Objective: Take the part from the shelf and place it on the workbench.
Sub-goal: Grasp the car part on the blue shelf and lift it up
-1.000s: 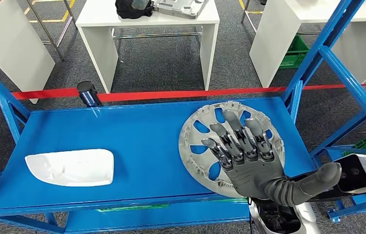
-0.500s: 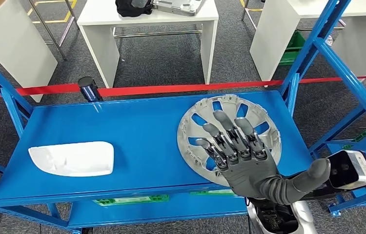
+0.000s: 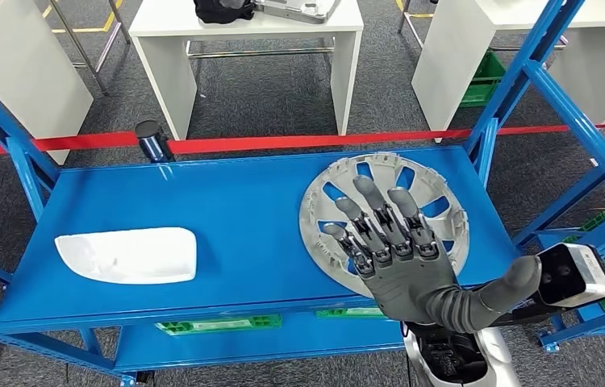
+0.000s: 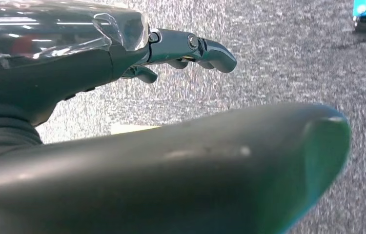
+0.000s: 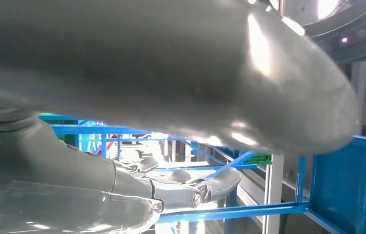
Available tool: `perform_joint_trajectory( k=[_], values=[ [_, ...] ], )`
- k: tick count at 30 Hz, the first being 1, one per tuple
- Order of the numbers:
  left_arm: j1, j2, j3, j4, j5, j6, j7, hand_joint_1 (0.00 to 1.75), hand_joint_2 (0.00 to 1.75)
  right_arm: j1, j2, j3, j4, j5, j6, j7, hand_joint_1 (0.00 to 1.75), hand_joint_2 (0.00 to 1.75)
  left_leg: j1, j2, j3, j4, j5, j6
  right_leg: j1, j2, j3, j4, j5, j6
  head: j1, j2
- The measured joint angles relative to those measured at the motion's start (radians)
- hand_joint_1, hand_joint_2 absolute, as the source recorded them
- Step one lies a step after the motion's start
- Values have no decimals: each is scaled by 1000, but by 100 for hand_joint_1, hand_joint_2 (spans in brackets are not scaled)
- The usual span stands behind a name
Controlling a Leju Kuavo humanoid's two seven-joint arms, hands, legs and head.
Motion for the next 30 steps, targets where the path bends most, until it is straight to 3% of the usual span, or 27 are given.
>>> perform_joint_trajectory(
  k=[1, 4, 5, 6, 7, 8, 10, 11, 14, 16, 19, 20, 21, 22, 24, 26, 30],
  values=[
    [-2, -2, 0, 0, -1, 6, -3, 0, 0, -3, 0, -1, 1, 4, -4, -1, 0, 175, 1, 1, -2, -6, 6, 8, 0, 0, -15, 31, -19, -1, 1, 0],
    [-17, -4, 0, 0, -7, 15, -10, 0, 0, -8, -1, -5, 5, 19, -23, 6, 0, 175, -1, 2, -16, -10, 20, 21, -2, 0, -99, 226, -113, -9, 4, 0],
    [-22, -4, 0, 0, -8, 16, -10, 0, 0, -8, -1, -7, 9, 29, -33, 13, 0, 175, -3, 2, -21, -10, 24, 21, -2, 0, -117, 275, -130, -7, 4, 0],
    [-28, -4, 0, 0, -10, 16, -8, 0, 0, -9, -3, -8, 12, 45, -46, 22, 0, 175, -5, 2, -26, -9, 28, 21, -2, 0, -116, 285, -130, -1, 4, 0],
    [-32, -4, 0, 0, -12, 13, -4, 0, 0, -10, -4, -9, 17, 68, -60, 31, 0, 175, -6, 2, -29, -8, 31, 20, -2, 0, -92, 250, -114, 6, 4, 0],
    [-36, -5, 0, 0, -16, 10, 1, 0, 0, -11, -7, -9, 22, 100, -78, 40, 0, 175, -6, 2, -31, -6, 33, 18, -2, 0, -49, 179, -89, 12, 4, 0],
    [-39, -9, 0, 0, -24, 1, 12, 0, 0, -17, -12, -10, 34, 195, -124, 52, 0, 175, -9, 2, -36, -2, 36, 12, 0, 0, 39, 33, -46, 11, 3, 0],
    [-39, -11, 0, 0, -29, -3, 17, 0, 0, -21, -16, -11, 42, 252, -149, 58, 0, 175, -10, 2, -38, 1, 38, 8, 2, 0, 61, -8, -36, 7, 3, 0],
    [-38, -17, 0, 0, -57, -15, 39, 0, 0, -36, -35, -5, 80, 433, -227, 95, 0, 175, -10, 2, -46, 7, 45, -8, 3, 1, 60, -24, -26, -10, 5, 0],
    [-38, -20, 0, 0, -80, -23, 60, 0, 0, -56, -53, 12, 121, 549, -272, 123, 0, 175, -6, 2, -64, 39, 19, -21, -3, 0, 55, -27, -17, -24, 4, 0],
    [-40, -20, 0, 0, -93, -27, 83, 0, 0, -106, -90, 63, 211, 721, -340, 139, 0, 175, 1, 2, -139, 223, -83, -38, -4, -1, 45, -27, -7, -34, 2, 0],
    [-40, -19, 0, 0, -95, -27, 87, 0, 0, -122, -104, 82, 245, 766, -361, 142, 0, 175, 3, 2, -161, 280, -102, -41, -3, -1, 42, -27, -5, -34, 3, 0],
    [-40, -19, 0, 0, -97, -27, 89, 0, 0, -137, -117, 100, 278, 797, -379, 144, 0, 175, 4, 2, -168, 303, -103, -43, -3, -1, 39, -26, -3, -33, 2, 0],
    [-39, -20, 0, 0, -98, -27, 90, 0, 0, -150, -128, 115, 308, 817, -393, 145, 0, 175, 4, 2, -153, 282, -83, -43, -3, -1, 39, -25, -2, -33, 2, 0],
    [-40, -19, 0, 0, -100, -27, 92, 0, 0, -173, -144, 137, 356, 842, -411, 146, 0, 175, 3, 2, -77, 146, -21, -35, -2, -1, 40, -25, -2, -32, 3, 0],
    [-41, -16, 0, 0, -101, -26, 93, 0, 0, -198, -157, 153, 389, 867, -430, 148, 0, 175, -2, 1, -13, 31, 7, -23, 1, 0, 35, -25, 1, -26, 3, 0],
    [-42, -16, 0, 0, -117, -24, 98, 0, 0, -242, -189, 183, 453, 930, -469, 169, 0, 175, -3, 3, 3, -13, 12, -2, 5, 0, 24, -23, 2, -7, 2, 0]
  ],
)
